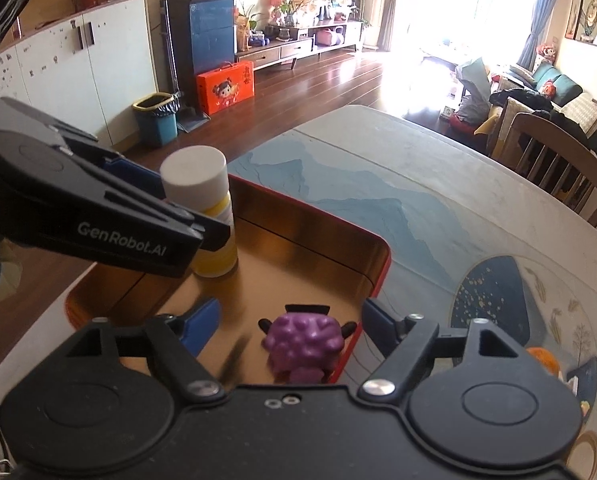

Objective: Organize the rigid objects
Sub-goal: 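Lower white bottle upright into red tin and open left gripper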

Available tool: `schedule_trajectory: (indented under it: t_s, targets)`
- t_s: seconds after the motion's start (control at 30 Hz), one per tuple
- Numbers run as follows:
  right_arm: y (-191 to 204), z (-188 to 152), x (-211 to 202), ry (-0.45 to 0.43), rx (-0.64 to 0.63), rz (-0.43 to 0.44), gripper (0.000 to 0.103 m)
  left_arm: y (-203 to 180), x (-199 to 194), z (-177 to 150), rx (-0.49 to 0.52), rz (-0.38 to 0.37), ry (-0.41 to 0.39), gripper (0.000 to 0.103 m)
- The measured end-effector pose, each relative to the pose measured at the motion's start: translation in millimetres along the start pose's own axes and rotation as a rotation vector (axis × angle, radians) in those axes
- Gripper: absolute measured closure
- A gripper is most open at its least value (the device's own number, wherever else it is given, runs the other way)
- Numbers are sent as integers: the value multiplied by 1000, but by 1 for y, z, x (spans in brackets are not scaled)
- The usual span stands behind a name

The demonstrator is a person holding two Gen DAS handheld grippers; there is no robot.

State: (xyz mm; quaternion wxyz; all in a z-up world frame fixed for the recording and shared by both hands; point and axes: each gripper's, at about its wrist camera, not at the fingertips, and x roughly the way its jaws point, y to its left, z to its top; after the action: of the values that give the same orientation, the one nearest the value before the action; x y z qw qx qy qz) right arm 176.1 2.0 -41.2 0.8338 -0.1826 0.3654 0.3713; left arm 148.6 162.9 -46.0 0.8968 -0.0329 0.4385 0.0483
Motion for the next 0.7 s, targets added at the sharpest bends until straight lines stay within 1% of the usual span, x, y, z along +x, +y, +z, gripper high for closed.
schedule_trajectory:
  t_s: [0.2, 0.27, 0.37, 0.47, 0.57, 0.63, 0.7]
  targets:
    - [-7, -8, -22, -26, 21, 30, 21, -16, -19, -7, 5, -21, -26, 40]
    - [-9, -10, -30, -38, 25, 38, 17, -21, -24, -9, 3, -23, -31, 39]
    - [-12, -17, -43, -53, 35, 52, 14, -30, -33, -12, 2, -20, -42, 35]
    - [-20, -24, -57, -70, 48, 70, 10, -38, -41, -15, -2, -19, -54, 34]
    - [-29, -34, -73, -91, 62, 73, 7, -49, -49, -16, -9, -15, -75, 29]
    - [-36, -40, -82, -106, 77, 63, 2, -55, -55, -18, -22, -5, -104, 23]
    - [-45, -47, -91, -122, 92, 49, 1, -62, -58, -18, -36, -4, -124, 20]
